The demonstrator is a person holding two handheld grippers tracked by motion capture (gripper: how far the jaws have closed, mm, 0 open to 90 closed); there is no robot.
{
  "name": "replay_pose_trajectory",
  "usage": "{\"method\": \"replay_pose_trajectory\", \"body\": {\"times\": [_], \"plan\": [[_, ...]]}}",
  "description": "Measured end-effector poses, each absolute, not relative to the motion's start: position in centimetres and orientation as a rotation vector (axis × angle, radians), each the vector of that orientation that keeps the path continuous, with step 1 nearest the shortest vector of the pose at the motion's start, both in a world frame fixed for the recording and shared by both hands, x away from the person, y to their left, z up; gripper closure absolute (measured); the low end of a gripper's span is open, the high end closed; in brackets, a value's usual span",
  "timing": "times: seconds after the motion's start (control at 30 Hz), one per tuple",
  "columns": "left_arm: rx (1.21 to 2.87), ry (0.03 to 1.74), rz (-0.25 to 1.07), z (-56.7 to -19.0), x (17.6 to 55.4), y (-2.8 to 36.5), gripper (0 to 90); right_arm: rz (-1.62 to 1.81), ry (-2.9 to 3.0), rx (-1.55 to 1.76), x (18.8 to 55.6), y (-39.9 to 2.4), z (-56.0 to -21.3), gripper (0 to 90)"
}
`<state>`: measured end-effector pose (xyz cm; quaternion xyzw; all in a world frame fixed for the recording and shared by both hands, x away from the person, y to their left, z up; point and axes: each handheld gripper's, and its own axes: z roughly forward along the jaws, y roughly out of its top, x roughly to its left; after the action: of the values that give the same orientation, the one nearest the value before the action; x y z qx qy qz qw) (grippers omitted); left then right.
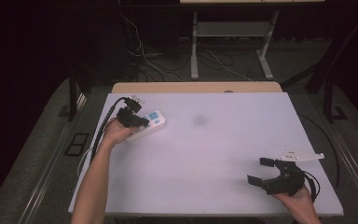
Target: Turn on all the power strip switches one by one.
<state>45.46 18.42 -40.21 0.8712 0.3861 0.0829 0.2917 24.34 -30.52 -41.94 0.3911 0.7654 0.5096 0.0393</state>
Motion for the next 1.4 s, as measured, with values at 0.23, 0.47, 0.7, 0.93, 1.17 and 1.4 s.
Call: {"method": "replay_pose_trajectory", "body": {"times": [0.23, 0.47, 0.7, 0.93, 1.17, 1.4], "plan": [[2.327, 1.021, 0.231, -40.24, 45.37, 18.31, 89.6, 1.562, 2.346, 1.198, 24.34, -30.52, -41.94, 0.7], [2.313, 1.021, 0.238, -40.5, 45.19, 18.38, 89.6, 1.563, 2.343, 1.201, 24.34, -30.6, -41.95, 0.7], [2.298, 1.025, 0.213, -40.65, 45.24, 18.6, 89.8, 1.563, 2.344, 1.196, 24.32, -30.57, -41.95, 0.7], [2.286, 1.033, 0.212, -40.77, 45.18, 18.64, 89.9, 1.565, 2.344, 1.192, 24.29, -30.59, -41.92, 0.7], [2.282, 1.048, 0.192, -40.78, 45.32, 18.77, 90.0, 1.565, 2.344, 1.19, 24.25, -30.72, -41.88, 0.7], [2.279, 1.065, 0.206, -40.8, 45.17, 18.56, 90.0, 1.565, 2.338, 1.194, 24.22, -30.88, -41.82, 0.7]]}}
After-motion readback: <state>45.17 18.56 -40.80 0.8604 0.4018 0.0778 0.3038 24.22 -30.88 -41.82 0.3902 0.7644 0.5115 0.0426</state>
